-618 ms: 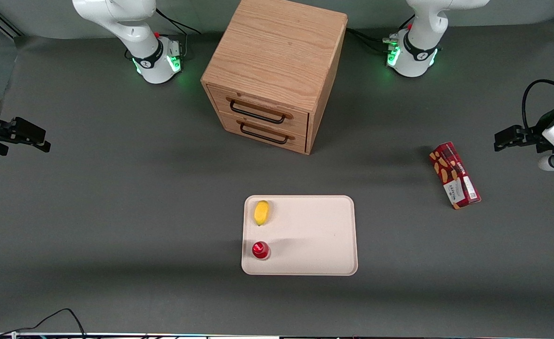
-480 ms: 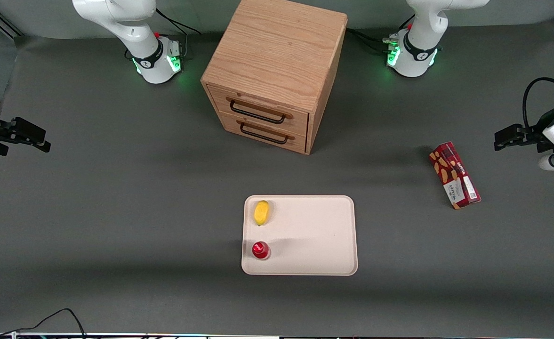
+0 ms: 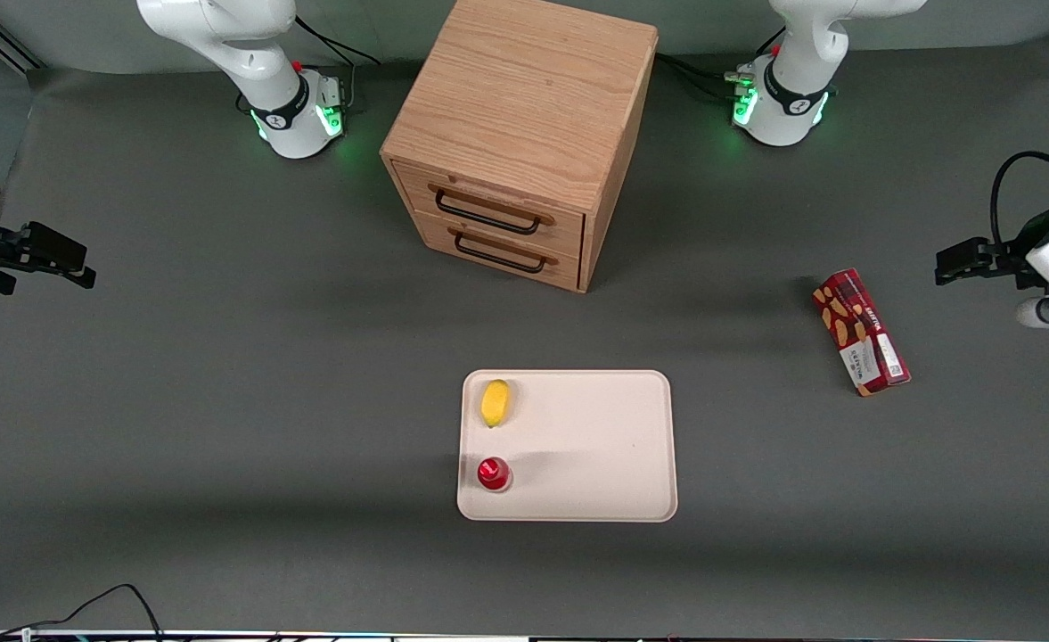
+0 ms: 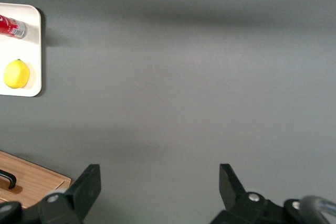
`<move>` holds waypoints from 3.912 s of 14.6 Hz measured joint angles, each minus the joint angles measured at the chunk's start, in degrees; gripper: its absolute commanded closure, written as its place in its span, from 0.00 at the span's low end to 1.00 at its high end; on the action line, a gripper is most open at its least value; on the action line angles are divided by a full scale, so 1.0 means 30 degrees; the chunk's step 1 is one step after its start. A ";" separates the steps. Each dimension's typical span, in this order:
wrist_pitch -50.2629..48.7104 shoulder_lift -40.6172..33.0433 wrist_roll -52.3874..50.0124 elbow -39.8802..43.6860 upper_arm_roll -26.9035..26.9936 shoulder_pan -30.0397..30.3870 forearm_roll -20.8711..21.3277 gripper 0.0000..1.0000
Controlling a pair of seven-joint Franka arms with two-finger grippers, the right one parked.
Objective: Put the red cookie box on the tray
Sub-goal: 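Lower the open left gripper over the red plaid cookie box, then close the left gripper on the cookie box's end, then lift the cookie box and carry it over the white tray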
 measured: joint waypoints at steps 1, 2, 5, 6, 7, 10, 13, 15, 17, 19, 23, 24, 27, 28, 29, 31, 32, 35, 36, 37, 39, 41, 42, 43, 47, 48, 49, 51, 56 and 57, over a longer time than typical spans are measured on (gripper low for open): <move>-0.0011 0.0296 -0.0009 -0.0076 -0.0038 -0.0004 0.0106 0.00; 0.0161 0.0589 -0.0060 -0.0308 -0.0066 -0.0006 0.0216 0.00; 0.2634 0.1166 -0.0577 -0.2408 0.0011 0.0058 0.0320 0.00; 0.4087 0.1247 -0.0931 -0.3555 0.0088 0.0114 0.0308 0.00; 0.5729 0.1296 -0.1262 -0.4817 0.0156 0.0176 0.0213 0.00; 1.0351 0.1531 -0.1713 -0.8256 0.0584 0.0271 -0.0761 0.00; 1.3972 0.1702 -0.1713 -1.0707 0.0791 0.0366 -0.1091 0.00; 1.5726 0.1970 -0.1713 -1.1698 0.0791 0.0371 -0.1181 0.00; 1.6902 0.2586 -0.1711 -1.2005 0.0789 0.0371 -0.1289 0.00; 1.7431 0.3167 -0.1642 -1.2013 0.0789 0.0393 -0.1431 0.18; 1.7526 0.3539 -0.1141 -1.2011 0.0791 0.0455 -0.2500 1.00; 1.7527 0.3563 -0.1099 -1.2011 0.0791 0.0472 -0.2557 1.00; 1.7526 0.3564 -0.1061 -1.1992 0.0792 0.0517 -0.2601 1.00; 1.7525 0.3540 -0.1031 -1.1968 0.0788 0.0516 -0.2612 1.00; 1.7479 0.3467 -0.0965 -1.1938 0.0775 0.0516 -0.2624 1.00; 1.6773 0.2980 -0.0796 -1.1748 0.0701 0.0495 -0.2658 1.00; 1.5875 0.2499 -0.0794 -1.1476 0.0619 0.0470 -0.2679 1.00; 1.0877 0.0668 -0.0798 -0.9369 0.0430 0.0297 -0.2696 1.00; 0.8811 0.0129 -0.0818 -0.8277 0.0417 0.0246 -0.2687 1.00; 0.6780 -0.0328 -0.0859 -0.7132 0.0392 0.0201 -0.2598 1.00; 0.2790 -0.1088 -0.1064 -0.4586 0.0328 0.0074 -0.2121 1.00; -0.1306 -0.1515 -0.1593 -0.1686 0.0304 -0.0289 -0.1909 1.00; -0.2965 -0.1604 -0.2024 -0.0282 0.0283 -0.0476 -0.1840 1.00; -0.4186 -0.1645 -0.2413 0.0904 0.0226 -0.0636 -0.1806 1.00; -0.5076 -0.1367 -0.5730 0.2333 -0.1387 -0.1060 -0.1797 1.00; -0.4713 -0.1026 -0.7314 0.2332 -0.2268 -0.1114 -0.1807 1.00; -0.4101 -0.0558 -0.9082 0.2344 -0.3266 -0.1178 -0.1813 1.00; -0.2221 0.0720 -1.2807 0.2522 -0.5280 -0.1371 -0.1810 1.00; 0.2573 0.6018 -1.9624 0.5462 -0.7486 -0.3341 -0.0943 1.00; 0.3163 0.7313 -1.9976 0.6449 -0.7485 -0.3602 -0.0671 1.00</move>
